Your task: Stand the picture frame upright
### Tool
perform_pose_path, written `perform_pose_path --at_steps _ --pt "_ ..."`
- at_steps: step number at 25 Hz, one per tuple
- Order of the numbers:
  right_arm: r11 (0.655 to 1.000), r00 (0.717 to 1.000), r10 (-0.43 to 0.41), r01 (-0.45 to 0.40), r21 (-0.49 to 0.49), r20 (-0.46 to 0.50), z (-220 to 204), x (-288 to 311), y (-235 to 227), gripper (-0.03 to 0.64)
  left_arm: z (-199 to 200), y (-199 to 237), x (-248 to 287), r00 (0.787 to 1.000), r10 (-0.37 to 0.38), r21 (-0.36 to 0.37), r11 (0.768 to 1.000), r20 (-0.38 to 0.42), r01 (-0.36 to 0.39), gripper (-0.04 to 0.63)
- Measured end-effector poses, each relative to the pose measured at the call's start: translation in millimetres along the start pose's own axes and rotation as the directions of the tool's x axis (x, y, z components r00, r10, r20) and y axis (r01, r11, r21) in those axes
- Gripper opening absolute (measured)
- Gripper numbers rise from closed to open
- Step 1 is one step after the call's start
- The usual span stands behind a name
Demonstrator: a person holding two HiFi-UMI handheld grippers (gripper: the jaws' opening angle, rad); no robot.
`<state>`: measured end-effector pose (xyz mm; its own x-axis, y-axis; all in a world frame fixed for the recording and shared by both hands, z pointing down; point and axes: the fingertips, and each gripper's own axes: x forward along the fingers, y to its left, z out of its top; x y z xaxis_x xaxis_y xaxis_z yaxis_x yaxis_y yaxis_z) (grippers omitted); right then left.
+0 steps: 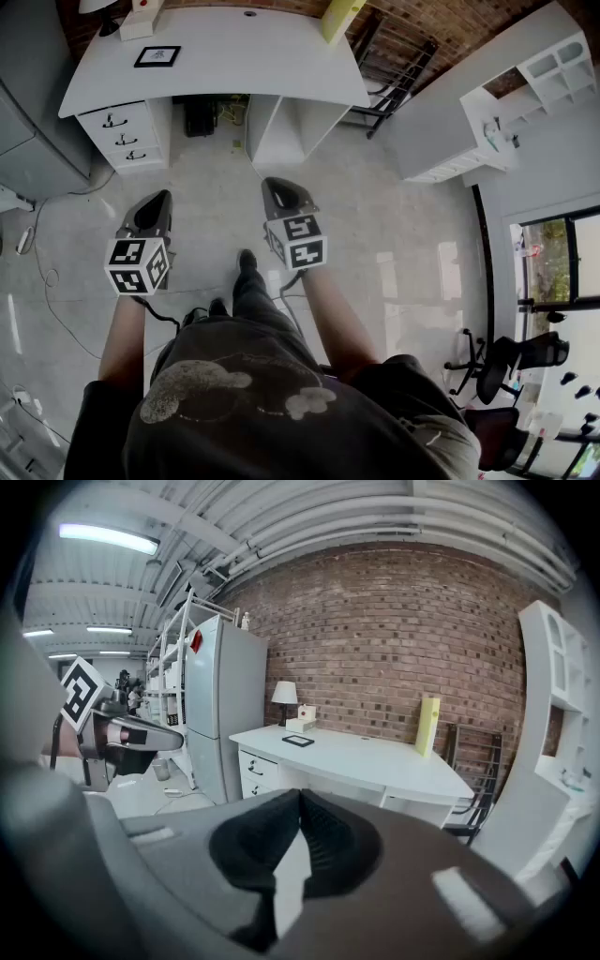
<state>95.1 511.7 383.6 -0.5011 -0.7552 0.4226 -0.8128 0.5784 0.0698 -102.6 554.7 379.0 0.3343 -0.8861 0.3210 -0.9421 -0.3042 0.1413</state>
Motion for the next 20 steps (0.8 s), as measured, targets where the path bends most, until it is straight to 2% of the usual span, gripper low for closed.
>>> perform_pose_path --at_steps 13,17,20 --pt "0.999 0.999 -0.027 0.027 0.017 0.037 15 -16 -8 0.005 14 -11 -16 0.999 -0.021 0.037 0.999 0.026 0.02 0.011" --pt "0.997 0.998 -0.05 0.047 0.062 0.046 12 -20 -8 0.005 5 -8 -28 1.0 -0.021 0.013 1.0 0.014 0.021 0.011" --pt "0.994 0.997 -0.051 0.044 0.103 0.062 12 -21 -10 0.005 10 -4 -36 0.999 -0.022 0.017 1.0 0.038 0.022 0.011"
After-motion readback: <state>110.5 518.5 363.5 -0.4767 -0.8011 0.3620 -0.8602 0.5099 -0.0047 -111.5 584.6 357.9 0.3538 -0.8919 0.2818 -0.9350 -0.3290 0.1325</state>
